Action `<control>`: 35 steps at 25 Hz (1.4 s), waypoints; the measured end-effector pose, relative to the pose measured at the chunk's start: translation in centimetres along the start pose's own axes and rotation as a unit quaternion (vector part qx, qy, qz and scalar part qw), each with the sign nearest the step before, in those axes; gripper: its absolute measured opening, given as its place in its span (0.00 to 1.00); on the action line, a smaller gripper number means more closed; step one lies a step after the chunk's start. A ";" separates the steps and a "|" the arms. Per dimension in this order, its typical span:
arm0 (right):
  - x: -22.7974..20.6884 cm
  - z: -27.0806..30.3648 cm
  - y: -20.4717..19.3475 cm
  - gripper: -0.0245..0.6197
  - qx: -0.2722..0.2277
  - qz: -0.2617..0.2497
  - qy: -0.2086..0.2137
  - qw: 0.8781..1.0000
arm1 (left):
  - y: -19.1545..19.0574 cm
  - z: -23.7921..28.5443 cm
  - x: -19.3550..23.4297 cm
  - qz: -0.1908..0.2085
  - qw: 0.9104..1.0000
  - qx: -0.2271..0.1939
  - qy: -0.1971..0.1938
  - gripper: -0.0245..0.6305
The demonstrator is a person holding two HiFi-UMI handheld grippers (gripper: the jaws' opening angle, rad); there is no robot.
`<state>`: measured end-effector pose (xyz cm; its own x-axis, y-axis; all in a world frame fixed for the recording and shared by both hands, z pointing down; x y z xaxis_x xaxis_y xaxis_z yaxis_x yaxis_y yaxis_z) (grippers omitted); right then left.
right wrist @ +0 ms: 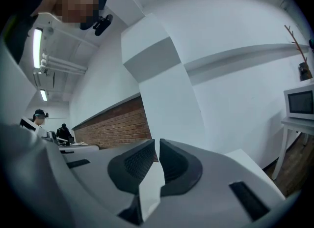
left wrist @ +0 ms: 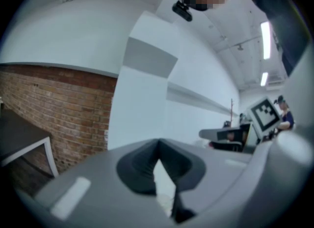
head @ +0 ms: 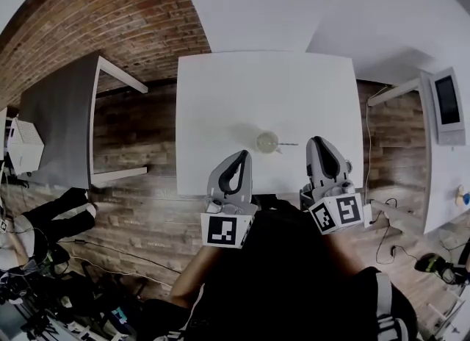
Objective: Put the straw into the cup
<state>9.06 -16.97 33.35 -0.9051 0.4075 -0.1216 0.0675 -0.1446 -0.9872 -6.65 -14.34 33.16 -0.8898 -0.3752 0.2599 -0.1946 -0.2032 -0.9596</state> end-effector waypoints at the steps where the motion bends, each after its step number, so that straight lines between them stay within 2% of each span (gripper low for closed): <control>1: 0.4 -0.3 -0.4 0.08 0.005 0.001 0.000 1.000 | -0.3 -0.1 0.0 0.003 1.000 0.003 -0.002 0.04; 10: 2.4 -1.5 -3.0 0.05 0.037 -0.001 0.017 0.999 | -1.9 -0.3 -0.4 0.006 1.000 0.015 -0.003 0.04; 35: 2.6 -0.8 -3.3 0.05 0.049 -0.010 0.036 0.998 | -1.7 0.5 -0.7 0.014 1.000 0.010 -0.005 0.04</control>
Point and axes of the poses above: the fingertips, and each gripper's own axes: z forward along the fingers, x to its left, y out of its top, the point moved 1 cm from there along -z, backward along the fingers, and after that the axes turned 8 degrees about -z, right-handed, at the moved point
